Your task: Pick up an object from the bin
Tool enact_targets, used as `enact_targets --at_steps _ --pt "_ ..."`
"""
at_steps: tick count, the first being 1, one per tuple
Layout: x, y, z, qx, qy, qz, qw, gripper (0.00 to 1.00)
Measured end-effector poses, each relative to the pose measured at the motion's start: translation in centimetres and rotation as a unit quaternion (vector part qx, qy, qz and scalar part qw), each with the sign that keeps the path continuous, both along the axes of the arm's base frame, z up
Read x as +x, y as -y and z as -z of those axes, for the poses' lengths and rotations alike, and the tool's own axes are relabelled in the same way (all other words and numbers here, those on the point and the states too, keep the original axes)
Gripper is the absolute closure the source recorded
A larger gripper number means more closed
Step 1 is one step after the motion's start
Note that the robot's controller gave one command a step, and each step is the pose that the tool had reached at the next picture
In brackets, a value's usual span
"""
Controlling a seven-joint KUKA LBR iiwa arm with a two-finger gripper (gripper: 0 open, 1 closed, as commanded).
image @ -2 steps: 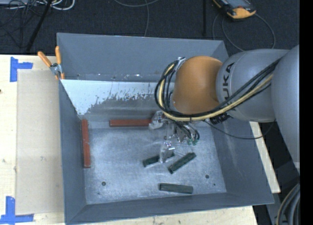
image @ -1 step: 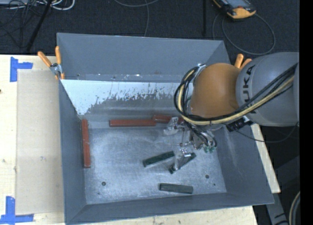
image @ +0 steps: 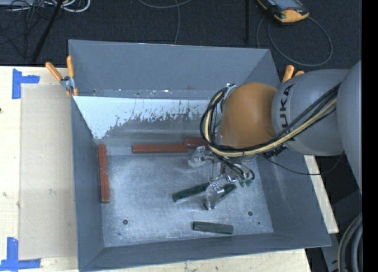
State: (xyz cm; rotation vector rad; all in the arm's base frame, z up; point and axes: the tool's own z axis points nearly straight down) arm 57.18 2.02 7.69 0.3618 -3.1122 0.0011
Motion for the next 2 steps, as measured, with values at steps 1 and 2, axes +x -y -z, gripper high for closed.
enact_targets --at_steps 1,2 --pt "-1.66 -0.57 -0.07 0.003 0.0187 0.167 0.9857 1.0" --pt "-1.66 -0.57 -0.07 0.003 0.0187 0.167 0.9857 1.0"
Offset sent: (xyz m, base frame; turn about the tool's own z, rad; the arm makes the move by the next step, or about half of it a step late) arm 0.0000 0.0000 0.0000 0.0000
